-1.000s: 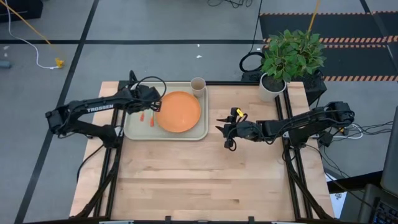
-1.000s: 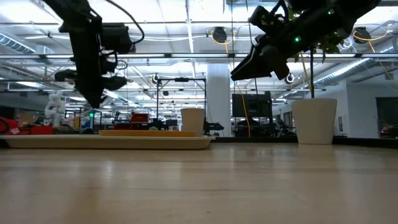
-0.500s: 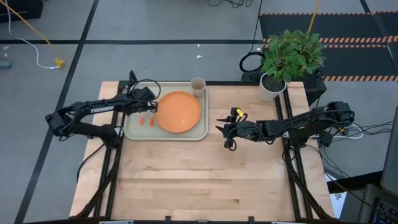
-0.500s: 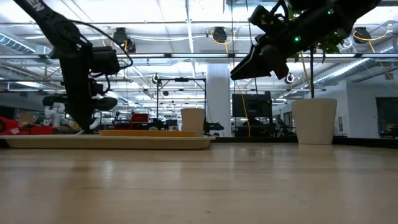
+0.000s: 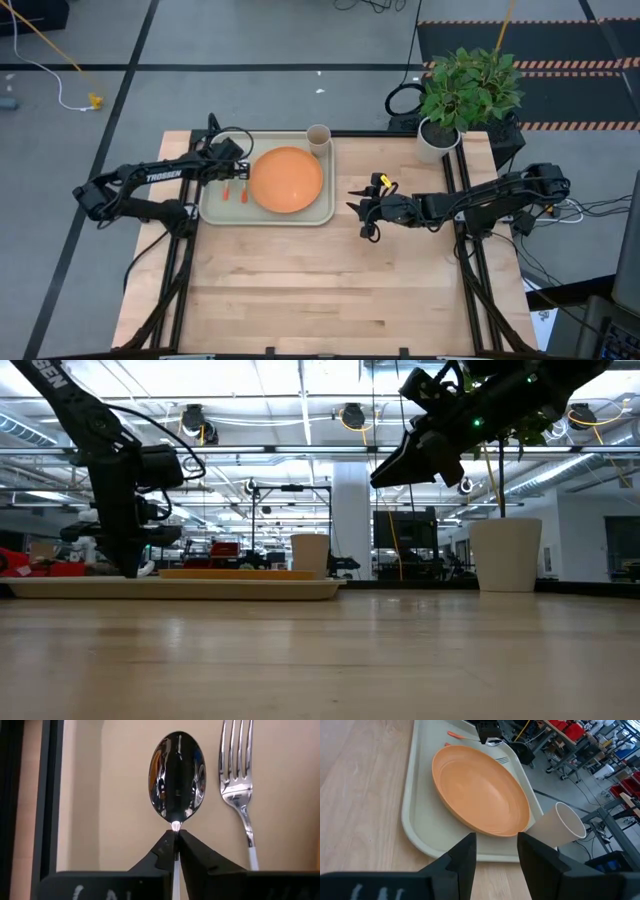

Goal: Pick and place plate/cup/fork/spoon on tray
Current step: Put the orange spoon on the white serving tray to the left side of the orange fork, then return to Home Position

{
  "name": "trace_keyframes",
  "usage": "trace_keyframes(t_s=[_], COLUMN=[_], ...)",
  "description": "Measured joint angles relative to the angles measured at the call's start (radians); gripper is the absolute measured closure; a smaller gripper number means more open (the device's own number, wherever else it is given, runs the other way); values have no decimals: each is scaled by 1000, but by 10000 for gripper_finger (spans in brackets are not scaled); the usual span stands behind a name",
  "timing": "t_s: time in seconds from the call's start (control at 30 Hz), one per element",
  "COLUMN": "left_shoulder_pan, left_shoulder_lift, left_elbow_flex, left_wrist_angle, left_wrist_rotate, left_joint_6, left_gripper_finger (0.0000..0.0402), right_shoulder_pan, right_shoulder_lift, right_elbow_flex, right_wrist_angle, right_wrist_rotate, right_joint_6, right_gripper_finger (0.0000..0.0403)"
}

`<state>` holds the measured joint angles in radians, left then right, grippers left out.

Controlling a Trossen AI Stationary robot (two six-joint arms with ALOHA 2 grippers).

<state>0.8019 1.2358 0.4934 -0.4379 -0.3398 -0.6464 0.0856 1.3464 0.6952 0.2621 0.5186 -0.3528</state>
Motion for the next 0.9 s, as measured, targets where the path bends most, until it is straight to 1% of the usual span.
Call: trace_keyframes(t_s=[0.13,0.27,0.43,0.57,0.73,0.8,0.9], left_shoulder_pan=[8,9,9,-11,-100,-157,-264], left_shoulder_lift=[1,9,8,-12,-110,-174,-274], left_elbow_flex=[0,0,0,24,73,74,54], left_wrist_angle=[24,37,47,67,94,116,125], left_wrist_rotate=[-1,-1,-1,28,81,84,83], left_joint_6=[12,17,28,98,232,276,323], left_gripper_finger=[356,342,336,335,335,335,337], right_shoulder_pan=[0,0,0,0,0,1,1], right_shoulder_lift=[0,0,0,0,-6,-27,-73], right_elbow_flex=[0,0,0,0,0,0,0], right_wrist_angle=[0,0,0,-1,8,10,-8], right_wrist_rotate=[0,0,0,0,1,0,-7], right_joint_6=[0,0,0,0,1,17,53], right_gripper_finger=[268,268,268,268,268,271,290])
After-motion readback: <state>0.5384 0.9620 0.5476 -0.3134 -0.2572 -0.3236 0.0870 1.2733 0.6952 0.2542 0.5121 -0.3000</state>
